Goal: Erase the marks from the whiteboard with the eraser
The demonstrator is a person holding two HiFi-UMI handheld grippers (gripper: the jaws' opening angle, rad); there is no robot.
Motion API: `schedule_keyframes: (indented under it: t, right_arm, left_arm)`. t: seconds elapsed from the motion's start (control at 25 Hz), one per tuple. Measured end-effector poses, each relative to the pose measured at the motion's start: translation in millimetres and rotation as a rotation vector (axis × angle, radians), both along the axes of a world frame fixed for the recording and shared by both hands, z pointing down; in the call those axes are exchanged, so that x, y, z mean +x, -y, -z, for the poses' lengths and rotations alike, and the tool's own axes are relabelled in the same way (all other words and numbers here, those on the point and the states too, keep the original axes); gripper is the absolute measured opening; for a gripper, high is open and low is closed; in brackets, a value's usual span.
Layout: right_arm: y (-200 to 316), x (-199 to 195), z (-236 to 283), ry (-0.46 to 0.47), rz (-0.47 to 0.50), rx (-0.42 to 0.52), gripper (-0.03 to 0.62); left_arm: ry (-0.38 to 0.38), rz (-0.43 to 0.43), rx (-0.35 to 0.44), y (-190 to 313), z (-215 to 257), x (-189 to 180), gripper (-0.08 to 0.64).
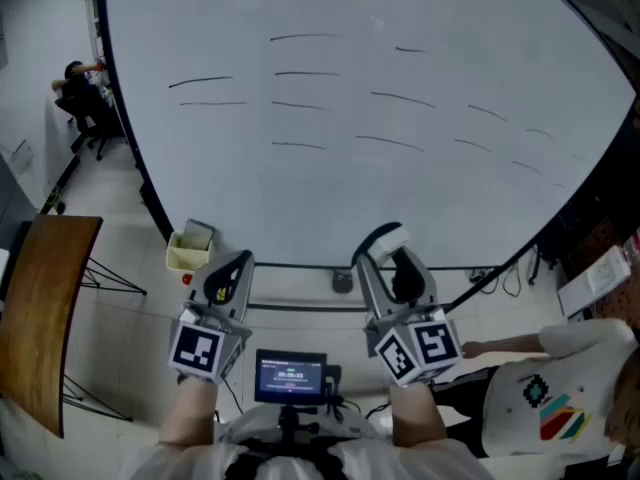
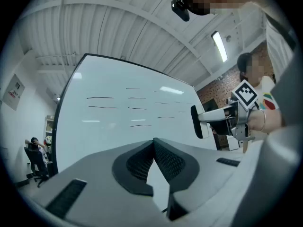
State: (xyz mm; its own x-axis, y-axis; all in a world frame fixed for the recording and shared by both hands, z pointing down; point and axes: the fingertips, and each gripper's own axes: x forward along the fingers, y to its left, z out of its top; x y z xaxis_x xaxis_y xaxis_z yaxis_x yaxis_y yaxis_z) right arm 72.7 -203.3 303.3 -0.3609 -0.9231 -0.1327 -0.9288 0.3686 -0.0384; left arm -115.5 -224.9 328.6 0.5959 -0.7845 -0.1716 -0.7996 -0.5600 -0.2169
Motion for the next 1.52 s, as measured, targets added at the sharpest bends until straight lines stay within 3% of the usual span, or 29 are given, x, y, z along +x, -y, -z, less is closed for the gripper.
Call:
schedule_keyframes:
  t: [0.16, 0.48, 0.68, 0.96, 1.24, 1.4, 1.52]
  right_arm:
    - [32.0, 20.2, 11.5, -0.022, 0.032, 0.014, 0.241]
    - [73.7, 31.1, 29.4, -0.057, 0.042, 0.032, 0.241]
    - [86.8, 20.0, 42.6, -0.138, -0.033, 0.076, 0.241]
    - [119.7, -3.0, 72.3, -0.260, -0.166, 0.145, 0.241]
    - [150.2, -25.4, 73.5, -0.326, -0.222, 0.179, 0.241]
    - [156.8, -39.6, 76.3, -0.495, -0.313, 0.287, 0.242]
    - [157.5, -42.0, 78.5, -0.502, -0.312, 0.348, 0.244]
  left_arm:
    - [-0.018, 0.017, -0.046, 26.0, 0.8, 29.8, 0.006]
    - [0.002, 0.029, 0.027, 61.1, 21.4, 47.6, 0.006]
    - [-0.007, -0.006, 0.072, 67.9, 31.8, 42.4, 0.006]
    - [-0.016, -0.009, 0.041, 82.1, 25.7, 16.6, 0.006]
    - [-0.023, 0.002, 0.036, 96.9, 23.7, 0.5, 0.006]
    - [-0.020, 0.013, 0.020, 103.8, 17.7, -3.7, 0.006]
    - [-0.021, 0.013, 0.019, 108.8, 16.0, -3.8, 0.006]
